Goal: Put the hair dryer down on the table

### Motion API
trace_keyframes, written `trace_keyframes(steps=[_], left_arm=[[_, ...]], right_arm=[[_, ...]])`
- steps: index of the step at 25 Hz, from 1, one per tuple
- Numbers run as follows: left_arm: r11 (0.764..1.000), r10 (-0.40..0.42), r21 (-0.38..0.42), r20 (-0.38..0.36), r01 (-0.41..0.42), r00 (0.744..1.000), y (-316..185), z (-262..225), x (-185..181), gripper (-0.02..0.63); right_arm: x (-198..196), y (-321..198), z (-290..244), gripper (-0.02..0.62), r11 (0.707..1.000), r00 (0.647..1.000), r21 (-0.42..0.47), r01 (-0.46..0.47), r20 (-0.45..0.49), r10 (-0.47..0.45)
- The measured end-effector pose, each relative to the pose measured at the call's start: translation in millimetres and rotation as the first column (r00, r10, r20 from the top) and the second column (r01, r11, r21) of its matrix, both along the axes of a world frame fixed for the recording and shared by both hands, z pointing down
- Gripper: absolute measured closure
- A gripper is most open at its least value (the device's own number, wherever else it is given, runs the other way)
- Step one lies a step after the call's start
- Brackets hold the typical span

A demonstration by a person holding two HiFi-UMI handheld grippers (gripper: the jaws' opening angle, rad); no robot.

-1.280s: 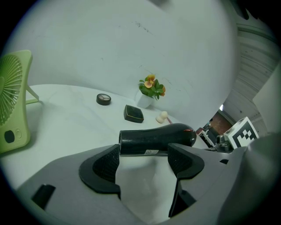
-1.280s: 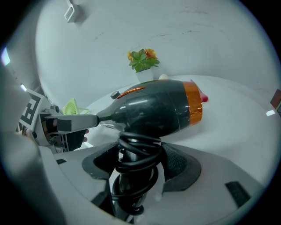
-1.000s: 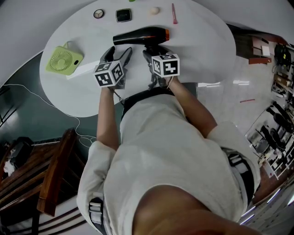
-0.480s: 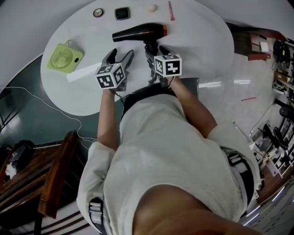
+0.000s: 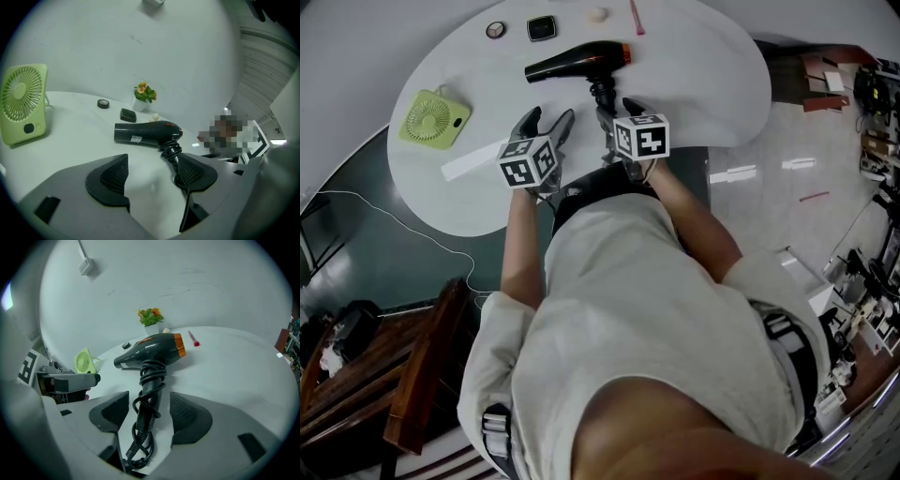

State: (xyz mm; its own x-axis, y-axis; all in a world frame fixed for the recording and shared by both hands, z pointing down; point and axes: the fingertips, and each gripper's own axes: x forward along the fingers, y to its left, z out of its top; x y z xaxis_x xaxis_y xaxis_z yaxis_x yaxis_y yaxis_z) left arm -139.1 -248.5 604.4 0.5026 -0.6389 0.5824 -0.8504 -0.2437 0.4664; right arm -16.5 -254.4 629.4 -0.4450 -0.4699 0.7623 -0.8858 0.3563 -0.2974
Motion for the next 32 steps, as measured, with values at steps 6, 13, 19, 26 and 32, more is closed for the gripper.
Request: trace_keyframes(steps=[6, 13, 19, 26, 32], left_arm=[[1.0, -0.016, 0.022, 0.003, 0.016, 1.0, 22.3, -9.5, -2.3, 0.33], [0.998, -0.033, 0.05, 0.043, 0.031, 0.999, 53.6, -18.6, -2.5, 0.497], [0.994, -0.04, 0.099, 0.062, 0.034, 0.997, 77.2, -33.7, 1.7, 0.551], [0.988, -0.024, 0.156, 0.116, 0.006, 0.993, 106.6, -51.2, 2.2, 0.578], [0.976, -0.05, 0.217, 0.14, 0.019, 0.989, 131.3, -70.7, -4.5, 0.586]], right_arm=[[2.7, 19.2, -9.9, 0.344, 0.999, 1.0, 0.037, -0.014, -0.013, 0.014], [2.4, 44.4, -30.2, 0.482, 0.994, 0.999, 0.109, -0.016, -0.032, 0.02], [0.7, 69.7, -45.3, 0.548, 0.987, 0.999, 0.159, -0.005, -0.036, 0.011], [-9.3, 94.9, -63.1, 0.597, 0.976, 0.998, 0.214, 0.034, -0.055, -0.022], [-24.0, 117.8, -82.3, 0.597, 0.959, 0.996, 0.274, 0.073, -0.068, -0.056]])
